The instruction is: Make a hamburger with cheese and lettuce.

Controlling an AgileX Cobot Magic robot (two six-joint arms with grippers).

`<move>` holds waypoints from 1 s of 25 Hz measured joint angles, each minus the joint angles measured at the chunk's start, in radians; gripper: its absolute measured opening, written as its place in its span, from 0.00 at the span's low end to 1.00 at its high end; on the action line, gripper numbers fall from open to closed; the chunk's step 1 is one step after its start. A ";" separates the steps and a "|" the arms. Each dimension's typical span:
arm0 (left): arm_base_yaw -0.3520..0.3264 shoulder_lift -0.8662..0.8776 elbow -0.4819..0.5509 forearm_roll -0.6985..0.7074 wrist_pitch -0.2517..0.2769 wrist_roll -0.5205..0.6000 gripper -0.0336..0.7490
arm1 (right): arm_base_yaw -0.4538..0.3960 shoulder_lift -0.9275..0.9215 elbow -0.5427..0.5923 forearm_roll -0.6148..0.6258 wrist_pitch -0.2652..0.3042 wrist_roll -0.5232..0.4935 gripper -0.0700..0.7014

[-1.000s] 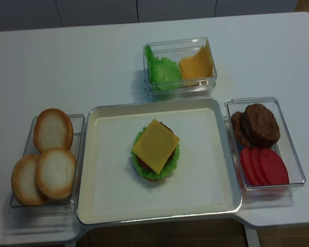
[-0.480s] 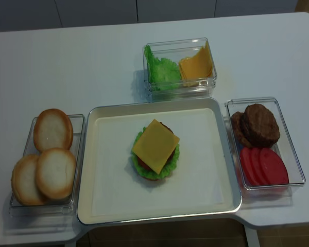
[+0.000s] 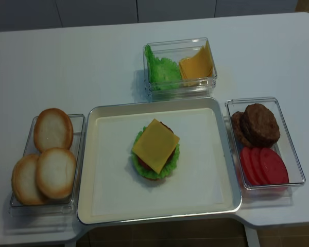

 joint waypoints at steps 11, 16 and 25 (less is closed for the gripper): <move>0.000 0.000 0.000 0.000 0.000 0.000 0.58 | -0.102 0.000 0.000 0.000 0.000 0.002 0.75; 0.000 0.000 0.000 0.000 0.000 0.000 0.58 | -0.108 0.000 0.000 0.001 0.000 0.002 0.75; 0.000 0.000 0.000 0.000 0.000 0.000 0.58 | -0.109 0.000 0.000 0.021 0.000 -0.032 0.75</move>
